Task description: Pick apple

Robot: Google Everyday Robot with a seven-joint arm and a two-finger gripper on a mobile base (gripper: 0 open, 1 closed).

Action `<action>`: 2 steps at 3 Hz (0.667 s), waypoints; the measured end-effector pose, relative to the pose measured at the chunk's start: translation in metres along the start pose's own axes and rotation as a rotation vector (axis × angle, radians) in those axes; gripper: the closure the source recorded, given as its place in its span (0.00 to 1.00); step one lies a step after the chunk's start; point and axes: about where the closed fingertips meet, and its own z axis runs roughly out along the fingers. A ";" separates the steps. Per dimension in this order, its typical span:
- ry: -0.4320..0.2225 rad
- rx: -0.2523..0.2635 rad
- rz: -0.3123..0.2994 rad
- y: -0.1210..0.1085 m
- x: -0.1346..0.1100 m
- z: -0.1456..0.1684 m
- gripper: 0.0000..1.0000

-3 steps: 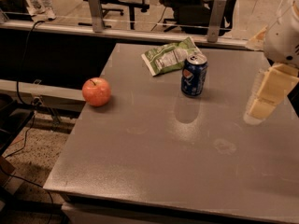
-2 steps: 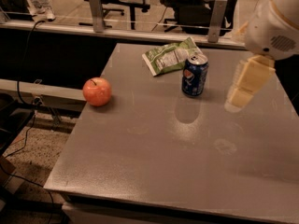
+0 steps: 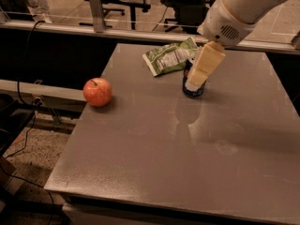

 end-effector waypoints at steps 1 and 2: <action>-0.055 -0.024 -0.002 -0.012 -0.030 0.023 0.00; -0.079 -0.055 -0.013 -0.010 -0.061 0.053 0.00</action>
Offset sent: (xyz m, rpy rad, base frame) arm 0.0509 0.1167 -0.0398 0.1038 0.0535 0.0858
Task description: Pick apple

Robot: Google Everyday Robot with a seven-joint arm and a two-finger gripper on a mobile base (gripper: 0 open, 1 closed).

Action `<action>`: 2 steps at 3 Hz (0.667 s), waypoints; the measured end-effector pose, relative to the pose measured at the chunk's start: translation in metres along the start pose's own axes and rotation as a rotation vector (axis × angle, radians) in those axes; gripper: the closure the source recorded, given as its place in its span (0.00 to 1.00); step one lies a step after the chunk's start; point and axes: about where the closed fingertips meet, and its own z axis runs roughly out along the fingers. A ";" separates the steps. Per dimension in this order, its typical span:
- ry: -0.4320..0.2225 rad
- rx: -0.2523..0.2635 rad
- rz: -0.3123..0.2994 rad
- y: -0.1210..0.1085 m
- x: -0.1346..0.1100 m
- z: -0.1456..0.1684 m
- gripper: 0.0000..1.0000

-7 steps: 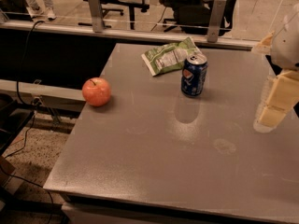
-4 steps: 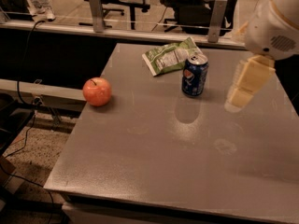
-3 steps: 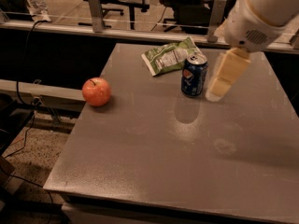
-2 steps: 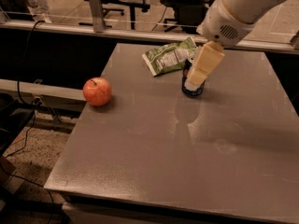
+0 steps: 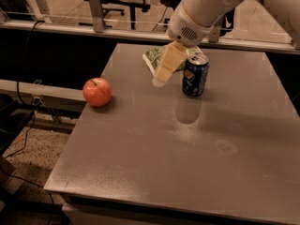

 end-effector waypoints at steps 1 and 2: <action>0.016 -0.018 -0.014 0.009 -0.022 0.034 0.00; 0.038 -0.047 -0.035 0.022 -0.039 0.064 0.00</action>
Offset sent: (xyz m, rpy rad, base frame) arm 0.0015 0.1059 -0.0664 -0.0712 0.0650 0.0764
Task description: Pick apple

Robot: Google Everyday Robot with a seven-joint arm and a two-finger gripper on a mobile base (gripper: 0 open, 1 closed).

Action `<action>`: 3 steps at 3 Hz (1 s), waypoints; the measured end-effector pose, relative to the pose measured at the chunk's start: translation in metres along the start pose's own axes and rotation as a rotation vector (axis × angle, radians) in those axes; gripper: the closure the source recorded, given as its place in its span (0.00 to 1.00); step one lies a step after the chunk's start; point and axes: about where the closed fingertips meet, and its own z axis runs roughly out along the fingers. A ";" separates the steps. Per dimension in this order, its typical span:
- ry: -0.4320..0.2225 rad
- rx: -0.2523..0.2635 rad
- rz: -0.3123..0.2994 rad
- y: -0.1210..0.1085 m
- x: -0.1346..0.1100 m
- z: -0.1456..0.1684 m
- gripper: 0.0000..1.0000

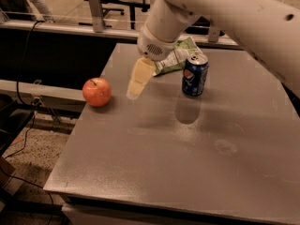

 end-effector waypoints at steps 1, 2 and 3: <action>0.010 -0.030 -0.025 0.017 -0.020 0.018 0.00; 0.008 -0.071 -0.035 0.033 -0.039 0.033 0.00; 0.004 -0.107 -0.047 0.046 -0.057 0.045 0.00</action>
Offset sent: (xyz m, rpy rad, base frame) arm -0.0297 0.0843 -0.0279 -0.0040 0.0925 0.0885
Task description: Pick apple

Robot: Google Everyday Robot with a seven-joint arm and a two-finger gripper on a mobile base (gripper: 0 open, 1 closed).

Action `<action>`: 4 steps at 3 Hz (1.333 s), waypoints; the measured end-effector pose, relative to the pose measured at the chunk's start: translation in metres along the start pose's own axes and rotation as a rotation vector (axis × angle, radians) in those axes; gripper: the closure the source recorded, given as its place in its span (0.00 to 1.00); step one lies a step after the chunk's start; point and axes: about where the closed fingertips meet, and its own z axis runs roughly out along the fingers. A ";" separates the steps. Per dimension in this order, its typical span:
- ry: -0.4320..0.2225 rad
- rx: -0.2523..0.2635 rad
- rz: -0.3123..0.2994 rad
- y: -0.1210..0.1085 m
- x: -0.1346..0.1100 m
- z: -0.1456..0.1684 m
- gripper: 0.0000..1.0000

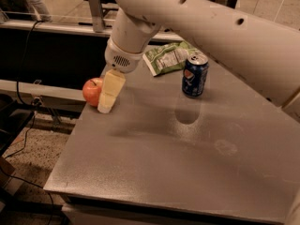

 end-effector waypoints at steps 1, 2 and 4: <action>0.009 -0.022 0.003 -0.001 -0.013 0.016 0.00; 0.012 -0.035 0.006 -0.007 -0.018 0.028 0.00; 0.032 -0.058 0.005 -0.010 -0.020 0.049 0.17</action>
Offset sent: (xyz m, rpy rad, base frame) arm 0.0221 0.0355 -0.0256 -0.0098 0.0492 0.0060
